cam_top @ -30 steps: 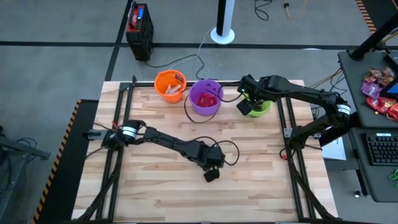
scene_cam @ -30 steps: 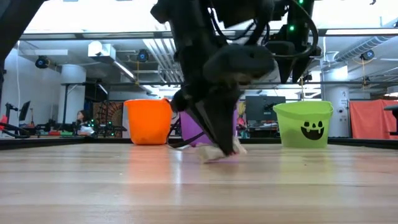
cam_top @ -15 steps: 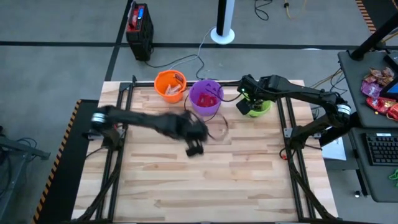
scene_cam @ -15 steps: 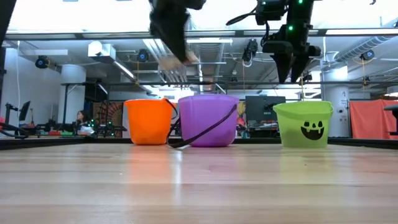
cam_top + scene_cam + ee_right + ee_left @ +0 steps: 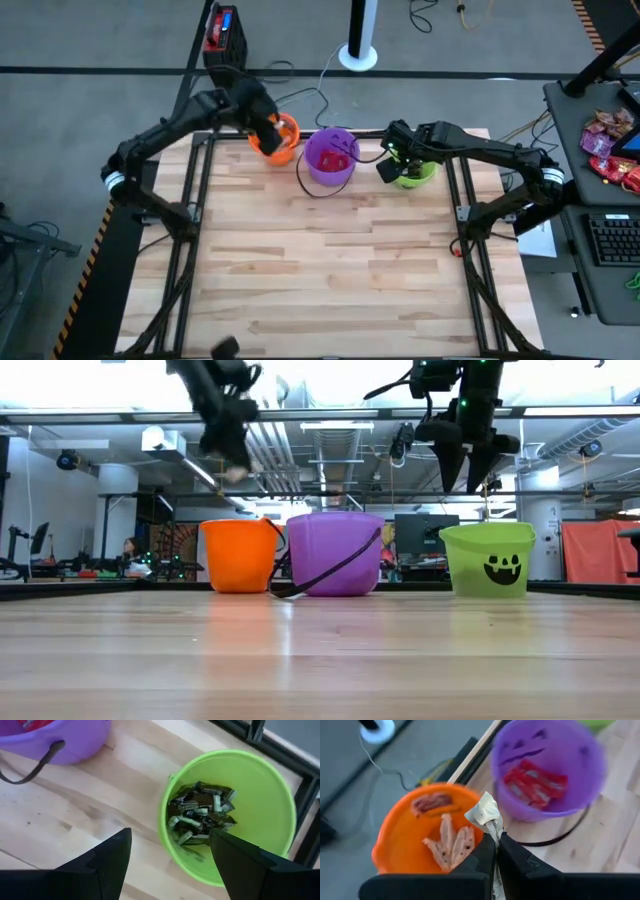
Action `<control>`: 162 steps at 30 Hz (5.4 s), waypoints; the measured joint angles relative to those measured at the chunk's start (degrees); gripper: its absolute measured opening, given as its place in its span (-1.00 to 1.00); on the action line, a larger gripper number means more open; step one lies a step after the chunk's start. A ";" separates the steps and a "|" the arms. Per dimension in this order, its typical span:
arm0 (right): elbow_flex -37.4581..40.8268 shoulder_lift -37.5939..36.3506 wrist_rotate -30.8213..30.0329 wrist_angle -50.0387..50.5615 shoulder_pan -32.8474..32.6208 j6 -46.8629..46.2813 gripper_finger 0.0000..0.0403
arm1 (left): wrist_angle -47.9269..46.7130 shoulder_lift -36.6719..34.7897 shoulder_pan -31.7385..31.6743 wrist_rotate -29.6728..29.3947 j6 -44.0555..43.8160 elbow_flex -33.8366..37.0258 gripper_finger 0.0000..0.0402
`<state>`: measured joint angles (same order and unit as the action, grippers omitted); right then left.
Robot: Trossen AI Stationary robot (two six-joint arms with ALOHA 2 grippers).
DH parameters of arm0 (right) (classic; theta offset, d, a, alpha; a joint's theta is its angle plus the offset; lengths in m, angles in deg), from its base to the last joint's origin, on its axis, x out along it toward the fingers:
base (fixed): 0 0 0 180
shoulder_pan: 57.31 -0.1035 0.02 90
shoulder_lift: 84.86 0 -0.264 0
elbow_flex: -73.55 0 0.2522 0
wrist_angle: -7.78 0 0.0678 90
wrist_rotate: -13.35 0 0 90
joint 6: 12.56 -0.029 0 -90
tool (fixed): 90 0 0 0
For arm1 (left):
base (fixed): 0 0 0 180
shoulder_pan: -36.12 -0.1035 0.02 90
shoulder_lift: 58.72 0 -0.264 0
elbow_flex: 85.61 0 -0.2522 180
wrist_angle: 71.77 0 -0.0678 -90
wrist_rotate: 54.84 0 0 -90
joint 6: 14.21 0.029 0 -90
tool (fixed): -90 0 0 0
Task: Sort candy by brand, put in halloween buckets
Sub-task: Put the white chocolate bar into the orange bucket, then return to Home Position
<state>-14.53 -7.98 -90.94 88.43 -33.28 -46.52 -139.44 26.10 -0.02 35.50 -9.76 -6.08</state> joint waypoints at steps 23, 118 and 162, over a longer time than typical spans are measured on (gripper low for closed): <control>0.15 -0.06 -2.05 -5.52 -4.42 -5.77 0.29 | 5.84 -0.49 -13.14 8.38 0.16 7.85 -0.47; 72.89 -70.75 17.65 -66.47 -21.77 21.51 0.29 | 66.12 -73.10 27.74 -10.25 -5.00 85.67 -0.63; 72.96 -70.77 17.65 -66.36 -21.77 21.51 0.29 | 66.23 -71.28 27.74 -10.25 -5.01 85.67 -0.63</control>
<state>58.42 -78.75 -73.29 22.08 -55.05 -25.01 -73.22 -45.18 27.72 25.25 -14.77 79.59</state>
